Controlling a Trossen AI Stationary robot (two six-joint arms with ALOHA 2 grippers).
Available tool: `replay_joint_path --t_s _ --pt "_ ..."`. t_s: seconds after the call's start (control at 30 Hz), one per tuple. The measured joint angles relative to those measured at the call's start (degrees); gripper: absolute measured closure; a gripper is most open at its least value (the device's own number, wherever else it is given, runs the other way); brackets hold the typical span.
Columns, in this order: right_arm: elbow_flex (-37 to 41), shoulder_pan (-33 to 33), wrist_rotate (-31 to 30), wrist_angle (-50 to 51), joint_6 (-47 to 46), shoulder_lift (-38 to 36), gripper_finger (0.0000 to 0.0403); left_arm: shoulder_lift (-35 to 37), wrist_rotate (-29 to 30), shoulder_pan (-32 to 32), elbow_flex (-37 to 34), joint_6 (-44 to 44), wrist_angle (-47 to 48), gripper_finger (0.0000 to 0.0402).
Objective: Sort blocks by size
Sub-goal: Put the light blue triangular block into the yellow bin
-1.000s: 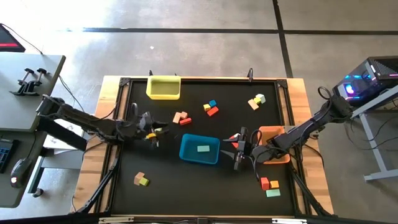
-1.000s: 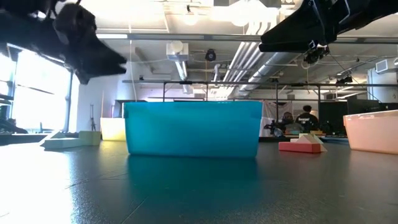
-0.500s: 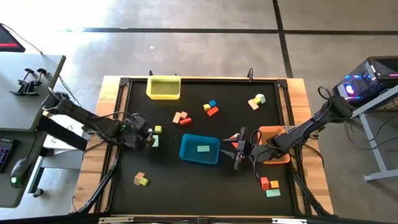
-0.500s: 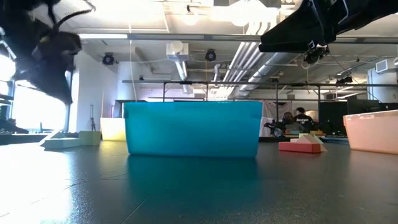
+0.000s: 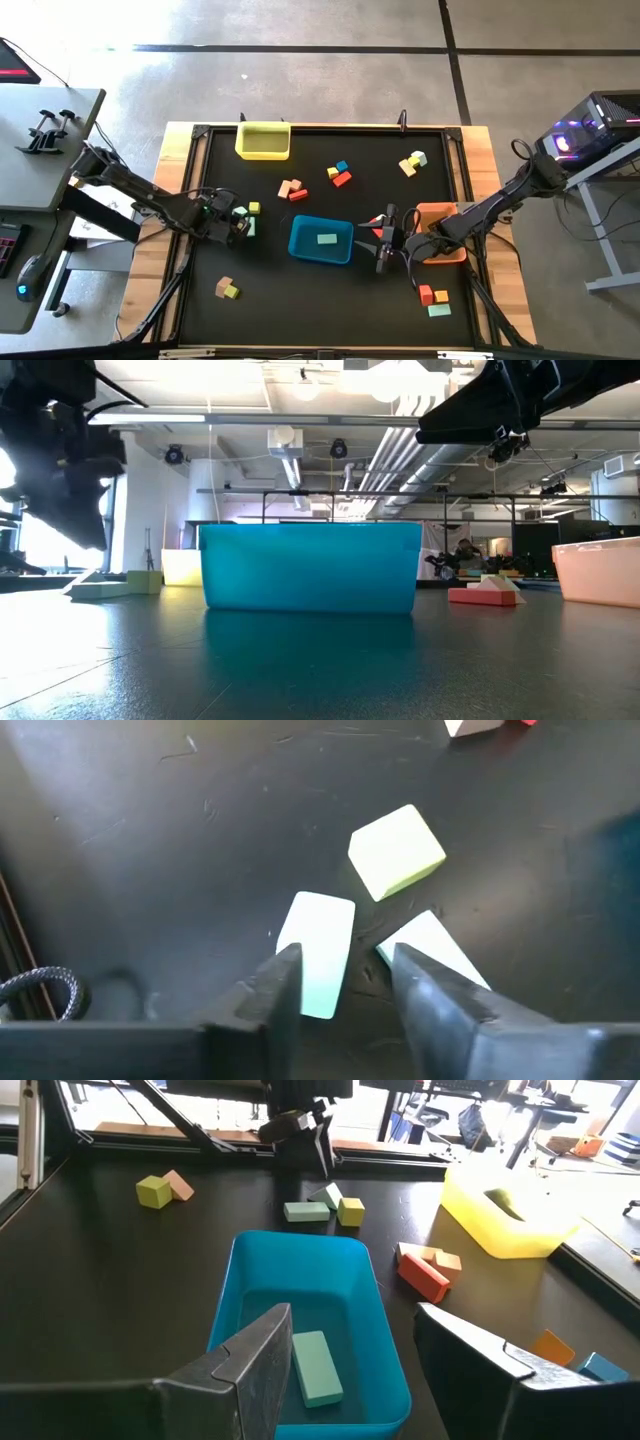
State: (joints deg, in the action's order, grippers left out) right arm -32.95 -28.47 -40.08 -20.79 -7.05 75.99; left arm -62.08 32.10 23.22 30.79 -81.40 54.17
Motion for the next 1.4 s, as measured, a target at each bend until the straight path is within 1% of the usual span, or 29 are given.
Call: replay_joint_path --t_s 0.13,0.2,0.27,0.4,0.6,0.73,0.87,0.97,1.07,1.17,1.23,1.33,1.4 --pt "0.0 0.0 0.0 0.0 0.0 0.0 0.0195 -2.3 -0.7 -0.2 0.0 -1.5 0.1 0.0186" --pt "0.0 0.0 0.0 0.1 0.0 0.0 0.0195 -3.9 -2.0 -1.0 0.0 -2.5 0.5 0.0167" --pt "0.0 0.0 0.0 0.1 0.0 0.0 0.0195 -6.0 -3.1 -2.1 0.0 -2.5 1.3 0.0157" --pt "0.0 0.0 0.0 0.3 0.0 0.0 0.0195 -9.0 -3.8 -3.8 0.0 -0.6 0.7 0.0156" --pt "0.0 0.0 0.0 0.4 0.0 0.0 0.0195 -10.6 -4.8 -6.0 0.0 5.1 -3.5 0.0177" --pt "0.0 0.0 0.0 0.4 0.0 0.0 0.0195 -10.7 -4.9 -8.5 -0.1 7.4 -3.6 0.0198" --pt "0.0 0.0 0.0 0.4 0.0 0.0 0.0195 -10.7 -6.8 -10.6 -2.4 9.9 -7.6 0.0218" --pt "0.0 0.0 0.0 0.4 0.0 0.0 0.0195 -10.5 -7.6 -11.5 -4.1 10.6 -11.5 0.0236" --pt "0.0 0.0 0.0 0.4 0.0 0.0 0.0195 -10.5 -7.8 -11.6 -4.2 10.8 -11.4 0.0262" --pt "0.0 0.0 0.0 0.4 0.0 0.0 0.0195 -9.7 -8.0 -11.7 -2.8 11.6 -8.6 0.0296" --pt "0.0 0.0 0.0 0.4 0.0 0.0 0.0195 -8.7 -6.9 -11.7 -0.3 11.7 -3.2 0.0301" --pt "0.0 0.0 0.0 0.4 0.0 0.0 0.0195 -7.1 -2.1 -12.1 5.5 13.2 5.8 0.0301" --pt "0.0 0.0 0.0 0.4 0.1 0.0 0.0195 -5.9 2.7 -13.4 9.9 15.5 10.9 0.0301"
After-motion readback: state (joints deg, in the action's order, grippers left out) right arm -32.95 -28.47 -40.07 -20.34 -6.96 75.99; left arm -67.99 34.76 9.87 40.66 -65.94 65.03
